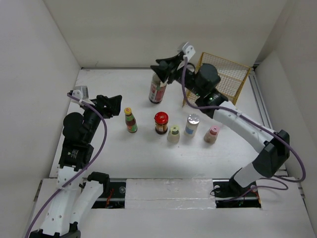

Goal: Organize the condiment bottles

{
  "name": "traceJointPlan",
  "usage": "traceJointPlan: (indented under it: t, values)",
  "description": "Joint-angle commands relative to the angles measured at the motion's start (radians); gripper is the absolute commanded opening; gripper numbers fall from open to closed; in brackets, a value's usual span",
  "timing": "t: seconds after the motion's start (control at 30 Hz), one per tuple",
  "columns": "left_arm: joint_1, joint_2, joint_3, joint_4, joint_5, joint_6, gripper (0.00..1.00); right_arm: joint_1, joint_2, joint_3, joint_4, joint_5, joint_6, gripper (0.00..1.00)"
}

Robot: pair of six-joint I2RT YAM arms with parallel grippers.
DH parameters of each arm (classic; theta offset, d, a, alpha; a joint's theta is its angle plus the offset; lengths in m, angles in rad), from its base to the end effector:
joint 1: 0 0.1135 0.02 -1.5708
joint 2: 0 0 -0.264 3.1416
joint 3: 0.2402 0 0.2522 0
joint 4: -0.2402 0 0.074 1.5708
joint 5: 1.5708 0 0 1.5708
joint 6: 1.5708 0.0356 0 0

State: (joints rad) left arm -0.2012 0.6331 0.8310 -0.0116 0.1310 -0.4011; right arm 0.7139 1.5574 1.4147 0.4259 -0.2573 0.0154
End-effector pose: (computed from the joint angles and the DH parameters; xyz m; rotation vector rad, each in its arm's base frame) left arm 0.1391 -0.0331 0.3969 -0.0296 1.4113 -0.5916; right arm 0.2749 0.2501 0.4323 -0.6650 1.1616 0.7862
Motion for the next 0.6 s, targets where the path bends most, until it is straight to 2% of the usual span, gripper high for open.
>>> traceJointPlan:
  t: [0.0, 0.2, 0.4, 0.57]
  values:
    - [-0.001, -0.009, 0.000, 0.045, 0.015, 0.005, 0.68, -0.086, -0.068, 0.139, 0.064, 0.081, -0.012, 0.01]
    - [-0.001, -0.018, -0.009, 0.045, 0.024, -0.004, 0.68, -0.264, -0.020, 0.300, -0.033, 0.161, -0.023, 0.01]
    - [-0.001, -0.018, -0.009, 0.054, 0.035, -0.004, 0.68, -0.431, 0.174, 0.576, -0.168, 0.245, -0.032, 0.00]
    - [-0.001, -0.009, -0.009, 0.055, 0.035, -0.004, 0.68, -0.505, 0.259, 0.670, -0.168, 0.267, -0.032, 0.00]
